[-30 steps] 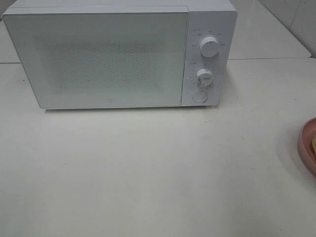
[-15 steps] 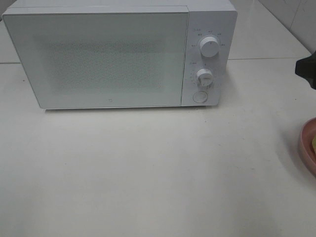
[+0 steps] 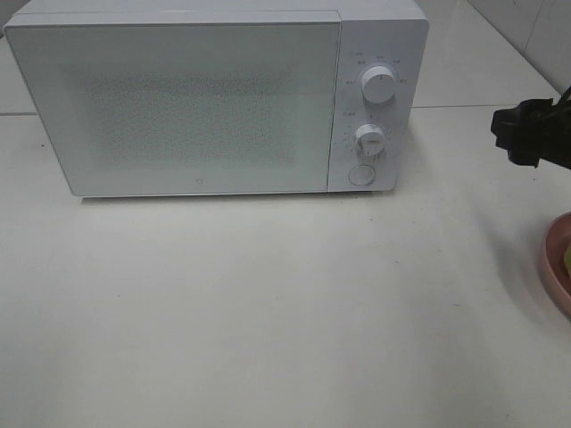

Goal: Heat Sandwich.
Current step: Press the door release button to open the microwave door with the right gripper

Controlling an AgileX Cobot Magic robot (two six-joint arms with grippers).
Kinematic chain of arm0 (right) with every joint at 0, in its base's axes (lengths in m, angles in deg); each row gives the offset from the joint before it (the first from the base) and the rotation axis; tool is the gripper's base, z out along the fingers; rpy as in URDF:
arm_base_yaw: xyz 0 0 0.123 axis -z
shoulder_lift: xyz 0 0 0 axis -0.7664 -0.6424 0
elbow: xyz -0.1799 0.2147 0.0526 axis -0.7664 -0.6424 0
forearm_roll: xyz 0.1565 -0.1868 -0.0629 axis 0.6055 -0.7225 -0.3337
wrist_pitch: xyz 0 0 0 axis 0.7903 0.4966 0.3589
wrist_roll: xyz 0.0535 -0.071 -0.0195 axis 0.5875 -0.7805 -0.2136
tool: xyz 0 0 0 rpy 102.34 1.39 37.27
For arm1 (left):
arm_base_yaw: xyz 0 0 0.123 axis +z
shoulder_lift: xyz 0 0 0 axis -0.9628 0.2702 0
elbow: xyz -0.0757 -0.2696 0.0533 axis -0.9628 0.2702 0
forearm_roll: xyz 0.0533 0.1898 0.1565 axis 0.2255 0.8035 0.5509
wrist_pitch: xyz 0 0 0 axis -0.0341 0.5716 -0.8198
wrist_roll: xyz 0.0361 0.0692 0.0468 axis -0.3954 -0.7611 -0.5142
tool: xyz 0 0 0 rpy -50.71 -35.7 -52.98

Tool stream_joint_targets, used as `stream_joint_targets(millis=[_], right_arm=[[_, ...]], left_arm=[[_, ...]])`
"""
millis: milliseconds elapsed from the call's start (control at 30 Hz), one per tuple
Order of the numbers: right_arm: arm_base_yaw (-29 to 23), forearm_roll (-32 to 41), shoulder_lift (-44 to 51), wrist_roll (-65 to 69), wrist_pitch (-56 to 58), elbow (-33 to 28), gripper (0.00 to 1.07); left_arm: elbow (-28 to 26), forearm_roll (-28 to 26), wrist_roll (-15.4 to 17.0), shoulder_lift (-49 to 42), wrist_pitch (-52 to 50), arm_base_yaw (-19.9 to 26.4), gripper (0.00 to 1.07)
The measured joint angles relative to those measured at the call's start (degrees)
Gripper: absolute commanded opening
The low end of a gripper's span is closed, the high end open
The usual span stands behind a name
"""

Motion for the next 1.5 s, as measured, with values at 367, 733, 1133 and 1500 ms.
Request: stream_joint_targets(millis=[367,733,1133,1500], right_arm=[[-12.43,20.8,-7.45,-15.64,-10.66,-1.32,0.76],[-21.72,27.85,-11.86,-16.79,-16.27,-1.32,0.76],[-32.31,39.53,-17.48,-21.2,-22.75,-1.26,0.76],[-34.32,41.54,-18.28,-20.97,-24.12,-1.26,0.75]], left_arm=[[0.0,0.0,0.0,0.0,0.0,0.0,1.0],[0.0,0.0,0.0,0.0,0.0,0.0,1.0],[0.0,0.0,0.0,0.0,0.0,0.0,1.0],[0.0,0.0,0.0,0.0,0.0,0.0,1.0]])
